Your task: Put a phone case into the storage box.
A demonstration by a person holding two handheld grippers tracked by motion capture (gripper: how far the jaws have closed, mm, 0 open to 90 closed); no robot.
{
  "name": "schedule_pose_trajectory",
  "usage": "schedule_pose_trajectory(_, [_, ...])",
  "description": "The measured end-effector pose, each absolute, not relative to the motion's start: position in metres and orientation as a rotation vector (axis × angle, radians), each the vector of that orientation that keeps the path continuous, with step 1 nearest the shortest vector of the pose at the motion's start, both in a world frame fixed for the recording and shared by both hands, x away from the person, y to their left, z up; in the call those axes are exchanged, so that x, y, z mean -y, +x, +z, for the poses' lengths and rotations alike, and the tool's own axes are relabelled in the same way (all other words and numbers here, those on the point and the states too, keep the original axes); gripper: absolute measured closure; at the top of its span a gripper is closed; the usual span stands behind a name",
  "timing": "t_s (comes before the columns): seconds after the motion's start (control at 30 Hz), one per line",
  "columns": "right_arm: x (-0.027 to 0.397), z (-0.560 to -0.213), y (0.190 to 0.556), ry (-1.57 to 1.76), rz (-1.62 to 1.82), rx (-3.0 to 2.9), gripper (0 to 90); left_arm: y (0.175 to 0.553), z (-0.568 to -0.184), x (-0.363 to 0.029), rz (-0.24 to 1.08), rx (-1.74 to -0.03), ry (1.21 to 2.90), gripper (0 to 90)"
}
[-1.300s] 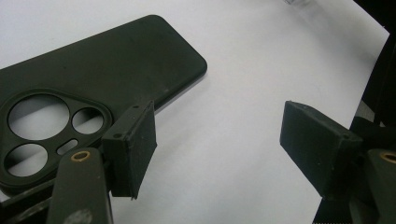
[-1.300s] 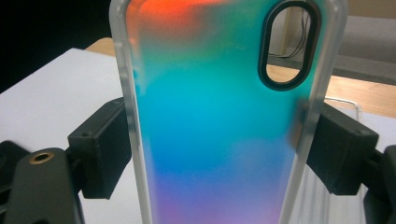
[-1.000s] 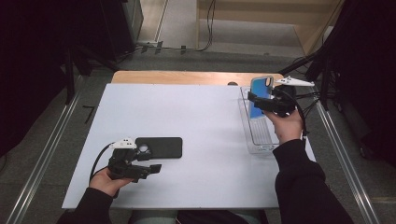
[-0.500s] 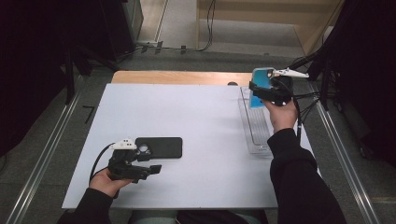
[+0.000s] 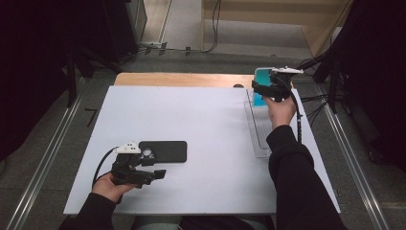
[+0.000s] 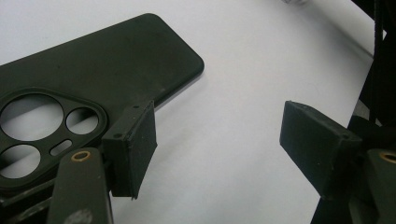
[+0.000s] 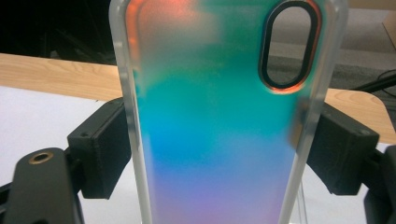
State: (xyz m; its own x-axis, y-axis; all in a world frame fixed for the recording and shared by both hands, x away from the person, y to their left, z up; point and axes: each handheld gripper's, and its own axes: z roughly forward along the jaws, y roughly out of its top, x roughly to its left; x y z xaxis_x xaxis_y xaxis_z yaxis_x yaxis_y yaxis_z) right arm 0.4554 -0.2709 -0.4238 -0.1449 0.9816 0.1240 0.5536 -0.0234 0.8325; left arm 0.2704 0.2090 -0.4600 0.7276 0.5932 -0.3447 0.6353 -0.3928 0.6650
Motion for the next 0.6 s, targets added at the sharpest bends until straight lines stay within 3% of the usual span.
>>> schedule_pose_trajectory(0.6, [0.269, -0.458, 0.484, 1.672, 0.968, -1.705, 14.6, 0.270, -0.460, -0.207, -0.072, -0.927, 2.103, 27.4])
